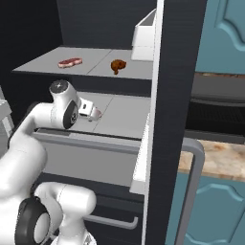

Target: Gather the lemon and garlic from the fridge and place them on a tray on the dining counter. Then gather the chicken drumstick and steak from the fridge and place them on the other tray.

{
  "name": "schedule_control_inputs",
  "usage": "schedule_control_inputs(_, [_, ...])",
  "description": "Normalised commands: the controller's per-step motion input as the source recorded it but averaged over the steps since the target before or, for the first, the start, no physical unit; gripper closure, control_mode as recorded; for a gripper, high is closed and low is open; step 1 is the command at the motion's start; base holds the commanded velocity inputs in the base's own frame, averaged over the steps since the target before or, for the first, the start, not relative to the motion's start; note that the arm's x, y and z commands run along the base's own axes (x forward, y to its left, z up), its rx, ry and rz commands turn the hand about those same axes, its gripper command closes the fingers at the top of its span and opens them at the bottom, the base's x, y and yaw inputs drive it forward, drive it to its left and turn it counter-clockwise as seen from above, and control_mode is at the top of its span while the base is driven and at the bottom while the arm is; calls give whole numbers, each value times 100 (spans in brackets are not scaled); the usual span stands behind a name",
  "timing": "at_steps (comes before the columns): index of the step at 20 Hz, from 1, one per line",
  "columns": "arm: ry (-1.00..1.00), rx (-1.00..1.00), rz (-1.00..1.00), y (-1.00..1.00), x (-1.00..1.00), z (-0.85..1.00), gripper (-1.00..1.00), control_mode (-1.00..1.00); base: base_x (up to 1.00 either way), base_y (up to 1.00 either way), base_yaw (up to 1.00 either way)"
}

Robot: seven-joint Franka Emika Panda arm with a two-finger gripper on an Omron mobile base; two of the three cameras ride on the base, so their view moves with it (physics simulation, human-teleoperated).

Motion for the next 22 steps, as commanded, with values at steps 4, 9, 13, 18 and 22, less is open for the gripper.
schedule_control_inputs(4, [5, -1, 0, 1, 70, -26, -100, -100, 0, 0, 0])
schedule_control_inputs(9, [3, -4, 0, 13, 45, -45, -100, -100, 0, 0, 0])
schedule_control_inputs(13, [0, -1, 0, 4, 41, -20, -100, -100, 0, 0, 0])
schedule_control_inputs(18, [0, 0, 1, 0, 40, -19, -100, -100, 0, 0, 0])
schedule_control_inputs(22, [0, 0, 2, 0, 42, -18, -100, -100, 0, 0, 0])
